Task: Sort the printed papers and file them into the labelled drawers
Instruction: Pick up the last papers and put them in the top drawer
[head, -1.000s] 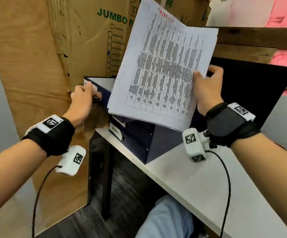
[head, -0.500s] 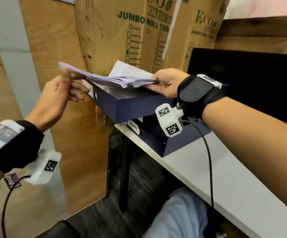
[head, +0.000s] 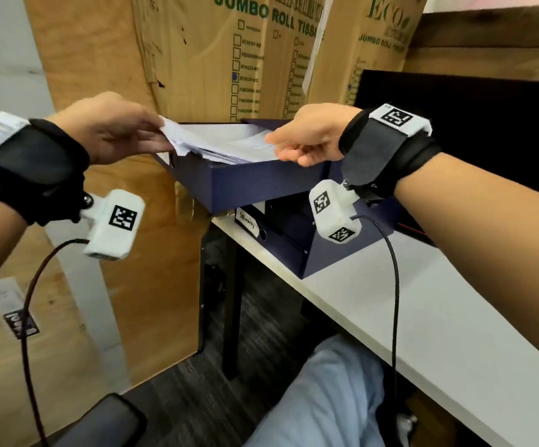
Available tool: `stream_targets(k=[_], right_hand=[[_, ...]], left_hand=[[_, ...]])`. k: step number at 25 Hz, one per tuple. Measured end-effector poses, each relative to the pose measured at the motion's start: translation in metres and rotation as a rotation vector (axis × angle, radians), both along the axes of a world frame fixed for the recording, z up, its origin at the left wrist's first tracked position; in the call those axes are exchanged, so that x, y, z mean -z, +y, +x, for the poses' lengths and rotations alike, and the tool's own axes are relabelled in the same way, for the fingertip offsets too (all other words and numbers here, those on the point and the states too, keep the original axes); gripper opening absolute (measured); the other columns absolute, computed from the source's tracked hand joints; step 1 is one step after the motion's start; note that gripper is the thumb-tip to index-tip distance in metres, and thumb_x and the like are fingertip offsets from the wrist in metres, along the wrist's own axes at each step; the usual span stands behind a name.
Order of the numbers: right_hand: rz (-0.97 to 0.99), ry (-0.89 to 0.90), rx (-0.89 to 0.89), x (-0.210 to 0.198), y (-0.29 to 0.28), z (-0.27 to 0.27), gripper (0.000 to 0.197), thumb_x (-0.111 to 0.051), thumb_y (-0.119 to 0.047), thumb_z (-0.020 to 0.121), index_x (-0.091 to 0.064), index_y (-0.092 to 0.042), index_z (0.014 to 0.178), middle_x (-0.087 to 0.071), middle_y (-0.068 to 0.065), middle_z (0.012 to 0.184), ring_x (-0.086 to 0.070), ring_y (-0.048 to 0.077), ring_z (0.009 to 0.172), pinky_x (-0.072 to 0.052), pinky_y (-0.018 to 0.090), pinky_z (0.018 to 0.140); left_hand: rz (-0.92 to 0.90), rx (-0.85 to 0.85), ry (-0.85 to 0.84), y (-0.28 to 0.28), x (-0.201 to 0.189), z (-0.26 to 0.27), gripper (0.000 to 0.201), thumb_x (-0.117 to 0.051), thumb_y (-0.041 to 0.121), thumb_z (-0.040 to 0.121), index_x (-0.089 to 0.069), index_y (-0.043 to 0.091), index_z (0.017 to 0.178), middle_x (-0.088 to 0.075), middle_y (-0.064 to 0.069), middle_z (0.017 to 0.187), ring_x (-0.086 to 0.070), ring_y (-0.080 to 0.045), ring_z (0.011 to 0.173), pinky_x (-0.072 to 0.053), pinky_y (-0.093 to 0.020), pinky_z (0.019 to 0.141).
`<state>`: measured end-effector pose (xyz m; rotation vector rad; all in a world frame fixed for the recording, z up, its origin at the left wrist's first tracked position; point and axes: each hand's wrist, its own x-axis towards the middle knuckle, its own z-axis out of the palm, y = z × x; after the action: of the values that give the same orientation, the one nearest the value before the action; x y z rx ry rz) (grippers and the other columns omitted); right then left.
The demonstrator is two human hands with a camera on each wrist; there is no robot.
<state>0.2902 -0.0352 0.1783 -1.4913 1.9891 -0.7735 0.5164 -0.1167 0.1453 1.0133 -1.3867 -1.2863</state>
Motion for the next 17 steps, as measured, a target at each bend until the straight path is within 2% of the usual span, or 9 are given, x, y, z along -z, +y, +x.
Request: stream_targets(k=[3,5,7,9,11,13,14,15,17], right_hand=[[-0.279,0.392,-0.044,0.004,-0.003,-0.004,0.025,-0.052,-0.022,0.096,-0.062,0.0,0.104,-0.066,0.007,0.067,-0.06,0.014,0.046,-0.055,0.027,0.045],[-0.565,0.568,-0.172,0.011,0.0,0.002,0.028,-0.051,-0.034,0.096,-0.068,-0.014,0.106,-0.068,-0.002,0.083,-0.065,0.013,0.072,-0.058,0.033,0.072],[-0.666,0.59,-0.457,0.023,0.004,0.01,0.029,-0.049,-0.036,0.098,-0.068,-0.023,0.116,-0.066,-0.005,0.106,-0.059,0.009,0.099,-0.045,0.023,0.092],[-0.602,0.633,-0.668,0.045,0.001,0.012,0.033,-0.044,-0.032,0.101,-0.065,-0.021,0.123,-0.06,0.005,0.127,-0.049,0.014,0.119,-0.033,0.017,0.1],[-0.557,0.653,-0.695,0.059,-0.004,0.01,0.037,-0.037,-0.034,0.103,-0.063,-0.023,0.127,-0.048,0.009,0.144,-0.033,0.02,0.138,-0.024,0.028,0.112],[-0.65,0.628,-0.688,0.062,-0.005,0.009,0.039,-0.039,-0.038,0.101,-0.056,-0.027,0.134,-0.039,0.008,0.151,-0.022,0.021,0.145,-0.018,0.037,0.118],[-0.726,0.636,-0.702,0.063,-0.005,0.01,0.041,-0.041,-0.039,0.1,-0.052,-0.027,0.138,-0.037,0.008,0.152,-0.021,0.022,0.146,-0.017,0.039,0.119],[-0.792,0.663,-0.712,0.065,-0.006,0.014,0.044,-0.044,-0.041,0.099,-0.049,-0.027,0.14,-0.037,0.008,0.152,-0.021,0.023,0.146,-0.014,0.041,0.12],[-0.902,0.781,-0.672,0.074,-0.008,0.027,0.047,-0.049,-0.046,0.095,-0.051,-0.029,0.139,-0.042,0.008,0.149,-0.025,0.025,0.145,-0.008,0.049,0.12]], left_hand=[[-0.061,-0.047,-0.038,-0.006,-0.001,-0.01,0.009,-0.055,0.0,0.093,-0.057,-0.004,0.086,-0.069,-0.011,0.075,-0.068,-0.006,0.053,-0.053,-0.014,0.051],[-0.248,-0.111,-0.244,-0.013,-0.001,-0.018,0.02,-0.067,0.009,0.088,-0.062,-0.009,0.094,-0.065,-0.014,0.083,-0.064,-0.003,0.048,-0.056,-0.016,0.054],[-0.475,-0.191,-0.551,-0.017,0.002,-0.026,0.03,-0.076,0.025,0.081,-0.069,0.0,0.096,-0.067,-0.013,0.084,-0.063,-0.008,0.055,-0.056,-0.027,0.057],[-0.616,-0.233,-0.814,-0.017,0.006,-0.032,0.031,-0.074,0.04,0.081,-0.074,0.01,0.091,-0.066,-0.01,0.078,-0.058,-0.017,0.069,-0.042,-0.029,0.063],[-0.579,-0.235,-0.838,-0.013,0.01,-0.034,0.035,-0.066,0.046,0.085,-0.075,0.013,0.085,-0.062,-0.006,0.069,-0.052,-0.02,0.073,-0.038,-0.03,0.069],[-0.556,-0.238,-0.794,-0.014,0.014,-0.032,0.041,-0.057,0.05,0.09,-0.075,0.015,0.081,-0.058,-0.005,0.062,-0.053,-0.026,0.082,-0.042,-0.037,0.082],[-0.577,-0.255,-0.77,-0.017,0.017,-0.032,0.042,-0.054,0.051,0.091,-0.075,0.016,0.083,-0.061,-0.008,0.068,-0.053,-0.031,0.094,-0.041,-0.041,0.092],[-0.595,-0.287,-0.744,-0.023,0.022,-0.032,0.043,-0.051,0.051,0.09,-0.074,0.015,0.089,-0.064,-0.014,0.082,-0.05,-0.035,0.106,-0.037,-0.042,0.099],[-0.551,-0.398,-0.644,-0.033,0.031,-0.037,0.043,-0.047,0.046,0.089,-0.067,0.013,0.108,-0.054,-0.021,0.117,-0.042,-0.037,0.12,-0.033,-0.039,0.105]])
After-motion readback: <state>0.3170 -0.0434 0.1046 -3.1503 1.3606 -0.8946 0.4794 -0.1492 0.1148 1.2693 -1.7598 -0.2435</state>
